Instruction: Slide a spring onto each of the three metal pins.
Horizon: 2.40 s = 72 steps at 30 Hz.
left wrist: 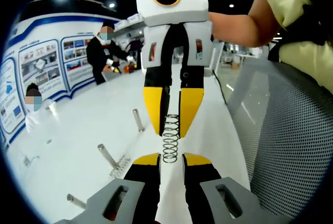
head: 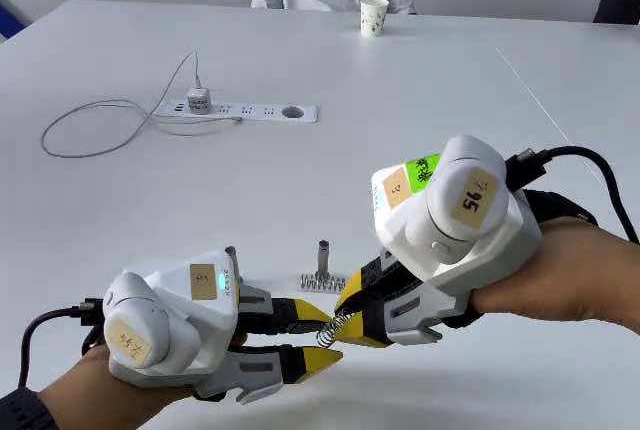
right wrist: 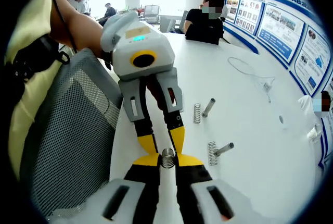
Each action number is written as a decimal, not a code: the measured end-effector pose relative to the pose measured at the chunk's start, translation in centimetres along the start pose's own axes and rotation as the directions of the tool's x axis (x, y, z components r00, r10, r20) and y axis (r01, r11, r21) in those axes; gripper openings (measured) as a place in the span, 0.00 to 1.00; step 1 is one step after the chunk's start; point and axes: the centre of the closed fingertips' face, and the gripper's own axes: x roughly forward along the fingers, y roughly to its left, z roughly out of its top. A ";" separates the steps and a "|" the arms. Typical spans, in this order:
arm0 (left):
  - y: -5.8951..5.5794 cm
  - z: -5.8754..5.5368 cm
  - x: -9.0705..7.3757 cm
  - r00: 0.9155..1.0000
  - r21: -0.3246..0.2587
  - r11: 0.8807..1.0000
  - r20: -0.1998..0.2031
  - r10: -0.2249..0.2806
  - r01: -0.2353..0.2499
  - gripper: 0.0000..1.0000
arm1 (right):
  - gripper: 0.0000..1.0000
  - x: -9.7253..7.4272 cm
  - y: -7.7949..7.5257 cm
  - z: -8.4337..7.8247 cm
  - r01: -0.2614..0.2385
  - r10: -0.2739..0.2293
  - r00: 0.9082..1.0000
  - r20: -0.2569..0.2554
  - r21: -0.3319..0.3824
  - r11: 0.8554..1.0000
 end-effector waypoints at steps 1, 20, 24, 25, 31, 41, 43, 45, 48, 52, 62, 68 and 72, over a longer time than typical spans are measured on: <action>0.0 -0.1 -0.1 1.000 -0.002 1.000 0.000 0.003 -0.003 0.17 | 0.12 -0.1 -0.1 -0.1 0.001 -0.001 1.000 -0.002 0.002 1.000; 1.5 -2.0 -2.6 0.995 -0.110 0.989 0.006 0.098 -0.097 0.31 | 0.12 -3.2 -2.5 -2.9 0.061 -0.057 0.996 -0.070 0.057 0.996; 1.8 -2.6 -3.1 0.993 -0.136 0.984 0.003 0.118 -0.116 0.35 | 0.12 -4.0 -3.1 -3.4 0.075 -0.069 0.994 -0.082 0.071 0.995; 1.8 -2.7 -3.2 0.993 -0.140 0.983 0.002 0.121 -0.120 0.35 | 0.12 -4.1 -3.2 -3.6 0.079 -0.072 0.994 -0.086 0.072 0.994; 2.1 -3.2 -4.1 0.987 -0.172 0.973 0.001 0.158 -0.155 0.39 | 0.12 -5.4 -4.2 -4.3 0.104 -0.094 0.989 -0.111 0.083 0.991; 2.8 -4.4 -5.8 0.974 -0.218 0.950 -0.008 0.226 -0.223 0.44 | 0.12 -7.1 -5.7 -5.6 0.137 -0.121 0.978 -0.168 0.088 0.987; 3.1 -4.6 -6.2 0.970 -0.225 0.945 -0.011 0.241 -0.238 0.44 | 0.12 -7.3 -6.0 -5.9 0.140 -0.123 0.975 -0.183 0.085 0.986; 3.2 -4.6 -6.5 0.968 -0.232 0.941 -0.010 0.252 -0.248 0.45 | 0.12 -7.5 -6.3 -6.1 0.144 -0.126 0.973 -0.192 0.082 0.986; 3.3 -4.8 -6.8 0.963 -0.239 0.935 -0.012 0.268 -0.263 0.46 | 0.12 -7.7 -7.0 -6.4 0.154 -0.134 0.967 -0.219 0.075 0.985; 3.3 -4.9 -7.0 0.961 -0.246 0.930 -0.016 0.277 -0.272 0.47 | 0.12 -7.7 -7.9 -6.7 0.160 -0.138 0.962 -0.236 0.077 0.984; 3.3 -4.9 -7.4 0.956 -0.253 0.924 -0.014 0.291 -0.285 0.49 | 0.12 -6.9 -10.0 -7.7 0.164 -0.138 0.943 -0.303 0.063 0.984; 3.4 -5.0 -7.7 0.955 -0.256 0.922 -0.015 0.296 -0.290 0.49 | 0.12 -6.1 -10.6 -8.1 0.146 -0.113 0.942 -0.316 0.083 0.986; 3.5 -5.1 -7.8 0.954 -0.259 0.920 -0.015 0.299 -0.293 0.49 | 0.12 -5.7 -10.5 -8.3 0.135 -0.099 0.941 -0.324 0.089 0.987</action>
